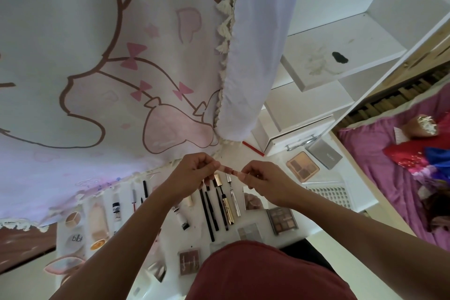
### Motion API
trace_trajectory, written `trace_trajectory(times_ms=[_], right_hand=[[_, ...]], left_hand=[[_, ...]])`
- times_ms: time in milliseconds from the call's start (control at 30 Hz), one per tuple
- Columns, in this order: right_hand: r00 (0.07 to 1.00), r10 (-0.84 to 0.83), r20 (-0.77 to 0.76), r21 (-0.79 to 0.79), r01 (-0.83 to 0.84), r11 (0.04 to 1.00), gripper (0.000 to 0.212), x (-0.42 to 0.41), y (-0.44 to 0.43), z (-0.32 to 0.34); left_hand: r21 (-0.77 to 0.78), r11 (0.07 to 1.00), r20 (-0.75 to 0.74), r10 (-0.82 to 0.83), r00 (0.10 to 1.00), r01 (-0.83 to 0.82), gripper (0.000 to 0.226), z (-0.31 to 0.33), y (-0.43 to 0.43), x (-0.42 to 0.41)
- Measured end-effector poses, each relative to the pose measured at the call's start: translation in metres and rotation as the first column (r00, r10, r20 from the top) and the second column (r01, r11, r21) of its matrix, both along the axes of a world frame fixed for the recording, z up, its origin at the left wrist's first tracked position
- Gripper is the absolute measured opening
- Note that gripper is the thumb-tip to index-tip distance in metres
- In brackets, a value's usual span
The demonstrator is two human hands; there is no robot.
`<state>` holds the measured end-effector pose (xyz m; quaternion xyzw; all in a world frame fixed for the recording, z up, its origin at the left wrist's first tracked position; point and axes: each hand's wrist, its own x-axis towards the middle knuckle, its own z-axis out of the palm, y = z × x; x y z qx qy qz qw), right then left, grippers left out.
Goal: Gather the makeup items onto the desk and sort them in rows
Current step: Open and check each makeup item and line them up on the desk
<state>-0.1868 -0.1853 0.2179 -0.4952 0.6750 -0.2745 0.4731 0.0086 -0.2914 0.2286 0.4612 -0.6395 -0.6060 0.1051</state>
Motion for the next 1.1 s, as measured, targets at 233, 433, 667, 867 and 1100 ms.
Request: trace_trajectory(times_ms=[233,433,667,867,1100], right_hand=[[0.996,-0.074,-0.057,0.019,0.075,0.997,0.012,-0.006,0.002,-0.011],[0.987,-0.098,-0.129,0.079,0.108,0.991,0.012,-0.016,0.006,-0.031],[0.962,-0.033,-0.271,0.155,0.078,0.985,0.013,-0.021,0.000,-0.053],[0.958,-0.019,-0.287,0.265,0.099,0.959,0.018,-0.025,-0.020,-0.078],[0.953,0.016,-0.304,0.361,0.099,0.927,0.016,-0.015,-0.040,-0.108]], left_hand=[[0.045,0.999,0.021,0.020,1.000,-0.021,0.017,-0.010,-0.005,-0.008],[0.094,0.995,0.033,0.031,0.999,-0.034,0.016,-0.021,-0.011,-0.016],[0.159,0.987,0.092,0.022,0.996,-0.036,0.012,-0.047,-0.023,-0.043],[0.136,0.989,0.170,0.039,0.985,-0.063,0.007,-0.073,-0.042,-0.073],[0.032,0.998,0.354,-0.060,0.933,0.052,0.006,-0.115,-0.058,-0.101]])
